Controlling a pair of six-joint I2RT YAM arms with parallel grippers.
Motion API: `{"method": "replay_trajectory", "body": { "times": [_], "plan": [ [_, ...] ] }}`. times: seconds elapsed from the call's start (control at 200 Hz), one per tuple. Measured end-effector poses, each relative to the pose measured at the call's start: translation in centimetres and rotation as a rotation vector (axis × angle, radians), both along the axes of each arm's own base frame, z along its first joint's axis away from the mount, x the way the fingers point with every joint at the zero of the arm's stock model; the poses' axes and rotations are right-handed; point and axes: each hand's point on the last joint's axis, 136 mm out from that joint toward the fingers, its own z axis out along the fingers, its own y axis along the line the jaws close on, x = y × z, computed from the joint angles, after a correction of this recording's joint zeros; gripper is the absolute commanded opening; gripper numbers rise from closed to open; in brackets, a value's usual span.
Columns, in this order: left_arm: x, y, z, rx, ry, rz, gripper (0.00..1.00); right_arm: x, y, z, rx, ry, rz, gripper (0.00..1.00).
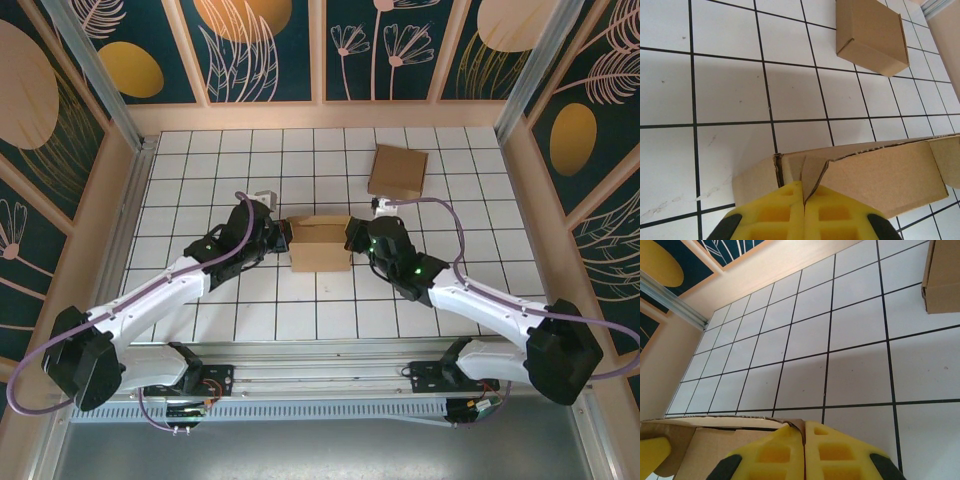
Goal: Fold the paper box
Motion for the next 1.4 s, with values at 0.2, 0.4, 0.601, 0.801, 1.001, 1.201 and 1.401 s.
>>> {"method": "replay_trajectory", "body": {
  "times": [0.2,0.4,0.601,0.801,1.001,1.201,1.401],
  "plan": [
    [-0.2,0.0,-0.2,-0.018,-0.003,0.007,0.05,-0.6,0.0,-0.2,0.018,-0.038,-0.007,0.08],
    [0.0,0.0,-0.2,-0.021,-0.014,0.018,0.05,-0.7,0.0,-0.2,0.022,-0.06,-0.012,0.08],
    [-0.3,0.3,-0.4,0.014,-0.024,0.024,0.05,-0.9,0.0,-0.2,-0.006,-0.077,-0.01,0.08],
    [-0.5,0.3,-0.6,0.022,-0.025,0.02,0.05,-1.1,0.0,-0.2,-0.02,-0.086,0.0,0.08],
    [-0.7,0.2,-0.8,-0.003,-0.038,0.014,0.06,-1.2,0.1,-0.3,-0.023,-0.089,-0.001,0.08],
    [-1.2,0.1,-1.5,-0.009,-0.033,0.01,0.1,-1.9,0.1,-0.9,-0.024,-0.096,0.004,0.09],
    [-1.7,0.2,-2.0,-0.008,-0.02,0.007,0.16,-2.8,0.1,-2.4,-0.06,-0.064,0.026,0.22]
  ]
}}
